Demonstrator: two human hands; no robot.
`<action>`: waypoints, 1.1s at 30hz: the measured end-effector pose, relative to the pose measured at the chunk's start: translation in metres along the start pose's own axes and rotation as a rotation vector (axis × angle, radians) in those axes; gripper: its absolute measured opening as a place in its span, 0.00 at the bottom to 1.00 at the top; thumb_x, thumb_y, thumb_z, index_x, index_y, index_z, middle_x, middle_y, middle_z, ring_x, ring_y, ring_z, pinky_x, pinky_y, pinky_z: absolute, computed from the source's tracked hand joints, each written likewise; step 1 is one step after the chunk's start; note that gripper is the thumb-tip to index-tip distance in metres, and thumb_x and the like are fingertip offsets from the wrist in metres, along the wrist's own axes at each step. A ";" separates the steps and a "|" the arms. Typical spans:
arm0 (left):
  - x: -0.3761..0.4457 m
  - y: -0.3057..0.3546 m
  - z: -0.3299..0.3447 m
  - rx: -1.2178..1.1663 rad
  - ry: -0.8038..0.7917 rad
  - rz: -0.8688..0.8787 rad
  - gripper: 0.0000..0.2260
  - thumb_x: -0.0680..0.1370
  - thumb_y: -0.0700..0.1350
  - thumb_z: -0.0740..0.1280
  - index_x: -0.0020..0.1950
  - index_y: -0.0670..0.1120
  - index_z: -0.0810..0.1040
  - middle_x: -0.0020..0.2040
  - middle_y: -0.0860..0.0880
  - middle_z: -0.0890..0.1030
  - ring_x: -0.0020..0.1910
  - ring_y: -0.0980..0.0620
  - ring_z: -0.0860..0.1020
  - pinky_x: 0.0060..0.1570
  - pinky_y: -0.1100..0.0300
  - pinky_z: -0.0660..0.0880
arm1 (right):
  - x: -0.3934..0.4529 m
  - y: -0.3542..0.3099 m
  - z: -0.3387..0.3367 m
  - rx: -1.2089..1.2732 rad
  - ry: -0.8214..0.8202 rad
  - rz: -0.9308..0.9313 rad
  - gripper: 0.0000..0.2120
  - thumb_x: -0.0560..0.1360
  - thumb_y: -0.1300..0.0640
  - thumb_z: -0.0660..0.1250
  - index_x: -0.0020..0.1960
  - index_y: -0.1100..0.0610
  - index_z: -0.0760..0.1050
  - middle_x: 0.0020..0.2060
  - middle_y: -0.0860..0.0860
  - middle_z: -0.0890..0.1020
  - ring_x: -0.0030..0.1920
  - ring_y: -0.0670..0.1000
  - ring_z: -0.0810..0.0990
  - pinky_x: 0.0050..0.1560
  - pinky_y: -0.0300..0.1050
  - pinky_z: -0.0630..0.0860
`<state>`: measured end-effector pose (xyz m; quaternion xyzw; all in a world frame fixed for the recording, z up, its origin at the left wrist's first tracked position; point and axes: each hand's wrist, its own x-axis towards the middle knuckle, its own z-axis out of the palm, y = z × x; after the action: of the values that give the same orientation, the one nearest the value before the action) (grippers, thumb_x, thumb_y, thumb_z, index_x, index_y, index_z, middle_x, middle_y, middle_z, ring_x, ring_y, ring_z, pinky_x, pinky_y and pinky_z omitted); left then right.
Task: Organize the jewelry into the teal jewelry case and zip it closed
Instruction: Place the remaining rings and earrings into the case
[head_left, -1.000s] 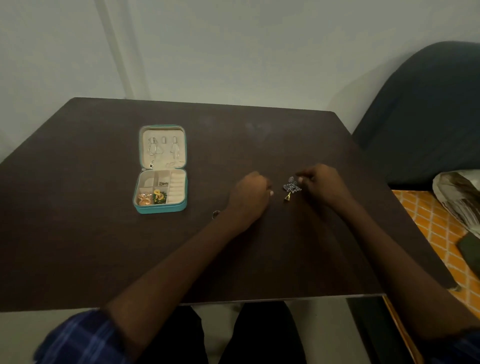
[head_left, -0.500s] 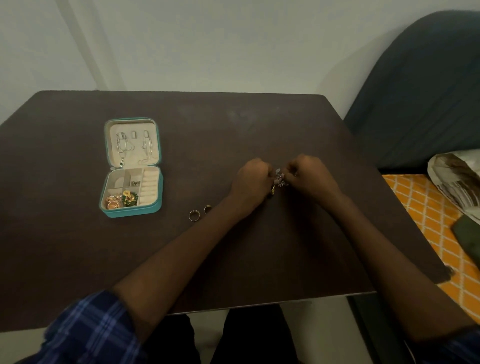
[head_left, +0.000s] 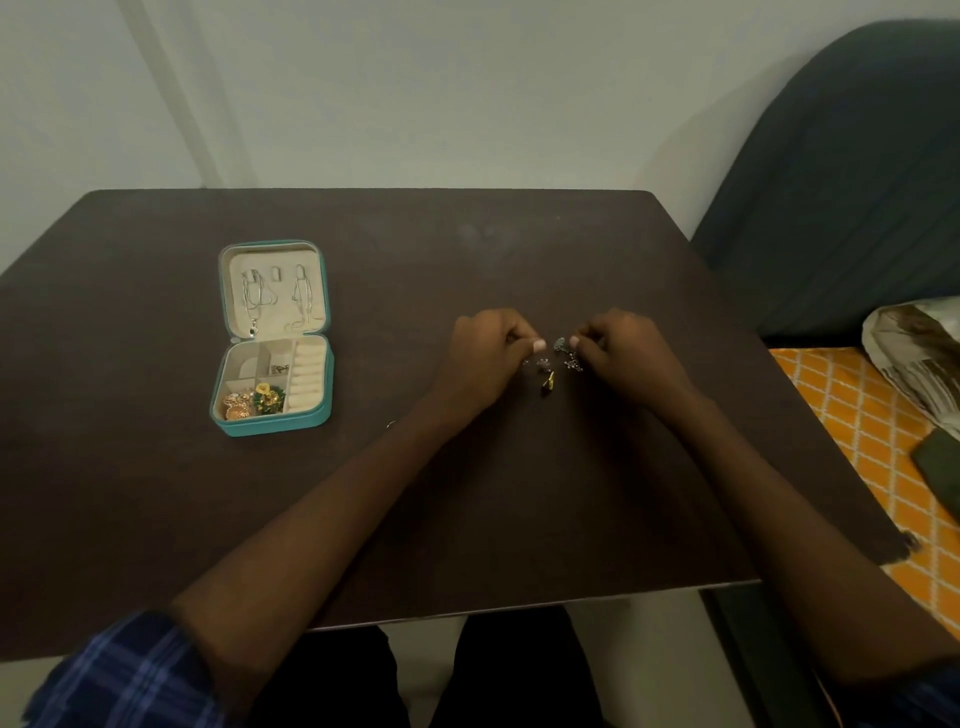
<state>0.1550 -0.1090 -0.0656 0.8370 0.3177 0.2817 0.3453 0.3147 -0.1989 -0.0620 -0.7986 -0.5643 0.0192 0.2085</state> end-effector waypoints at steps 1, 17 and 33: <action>0.000 0.001 -0.003 -0.030 0.021 -0.003 0.04 0.73 0.45 0.70 0.39 0.47 0.80 0.32 0.56 0.79 0.32 0.61 0.75 0.34 0.74 0.68 | 0.001 -0.001 0.000 -0.014 -0.022 0.006 0.12 0.76 0.53 0.64 0.48 0.60 0.81 0.43 0.53 0.80 0.44 0.54 0.77 0.41 0.44 0.69; -0.006 0.003 -0.023 -0.428 -0.034 -0.248 0.11 0.75 0.46 0.69 0.42 0.38 0.82 0.33 0.47 0.78 0.26 0.62 0.71 0.27 0.72 0.67 | 0.000 -0.011 -0.002 0.016 -0.044 0.045 0.09 0.76 0.57 0.61 0.45 0.62 0.75 0.40 0.53 0.78 0.40 0.52 0.75 0.39 0.45 0.70; -0.019 0.023 -0.040 -0.449 -0.035 -0.296 0.16 0.80 0.50 0.60 0.48 0.41 0.81 0.26 0.52 0.66 0.26 0.58 0.67 0.36 0.59 0.71 | -0.010 -0.040 -0.037 0.838 -0.052 0.183 0.10 0.78 0.58 0.61 0.51 0.63 0.79 0.35 0.52 0.78 0.32 0.46 0.72 0.35 0.38 0.70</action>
<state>0.1230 -0.1193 -0.0283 0.6886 0.3603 0.2770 0.5650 0.2853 -0.2088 -0.0167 -0.6908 -0.4397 0.2852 0.4981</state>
